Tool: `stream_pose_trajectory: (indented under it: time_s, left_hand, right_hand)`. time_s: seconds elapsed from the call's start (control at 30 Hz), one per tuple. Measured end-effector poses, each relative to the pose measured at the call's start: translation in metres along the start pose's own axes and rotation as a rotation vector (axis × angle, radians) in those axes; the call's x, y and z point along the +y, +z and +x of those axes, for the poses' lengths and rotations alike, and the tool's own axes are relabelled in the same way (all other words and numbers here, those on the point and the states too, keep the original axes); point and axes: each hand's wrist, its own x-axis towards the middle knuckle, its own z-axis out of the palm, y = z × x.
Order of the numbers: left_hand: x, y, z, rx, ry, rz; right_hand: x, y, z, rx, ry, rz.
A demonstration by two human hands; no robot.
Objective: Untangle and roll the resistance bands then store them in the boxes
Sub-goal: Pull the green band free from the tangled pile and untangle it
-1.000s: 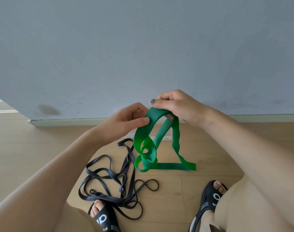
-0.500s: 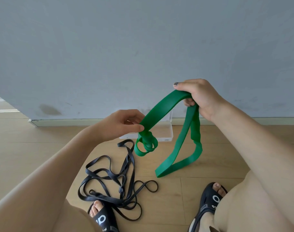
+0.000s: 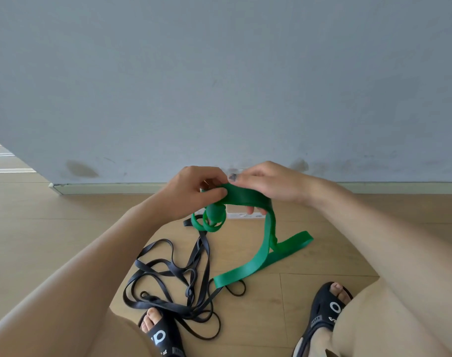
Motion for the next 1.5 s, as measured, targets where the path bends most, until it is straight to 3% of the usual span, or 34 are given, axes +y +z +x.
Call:
stream_pose_trajectory:
  time_s: [0.17, 0.3, 0.43, 0.6, 0.67, 0.77, 1.03, 1.33, 1.5]
  left_hand:
    - [0.003, 0.003, -0.003, 0.025, -0.079, -0.222]
    - [-0.018, -0.001, -0.002, -0.136, -0.287, -0.468]
    - [-0.041, 0.001, -0.004, -0.302, -0.388, -0.493]
    - [-0.034, 0.001, -0.001, -0.318, -0.418, -0.847]
    - [-0.034, -0.001, -0.001, -0.280, -0.349, -0.782]
    - [-0.037, -0.003, -0.003, -0.197, -0.247, -0.506]
    - [-0.033, -0.002, -0.002, -0.119, -0.165, -0.153]
    - [-0.033, -0.012, -0.010, -0.103, -0.221, -0.077]
    - [-0.032, -0.016, -0.010, -0.071, -0.221, -0.241]
  right_hand:
    - [0.006, 0.000, 0.005, 0.030, -0.042, -0.016]
    - [0.003, -0.010, 0.002, 0.085, -0.108, 0.125]
    - [0.000, -0.016, -0.001, 0.130, -0.136, 0.267]
    - [0.001, -0.024, -0.002, 0.247, -0.109, 0.306]
    - [0.003, -0.028, -0.002, 0.289, -0.099, 0.367]
    - [0.005, -0.030, -0.001, 0.343, -0.069, 0.407]
    - [0.007, -0.034, -0.002, 0.425, -0.011, 0.404]
    - [0.010, -0.042, -0.006, 0.529, 0.015, 0.405]
    - [0.014, -0.044, -0.004, 0.595, 0.086, 0.377]
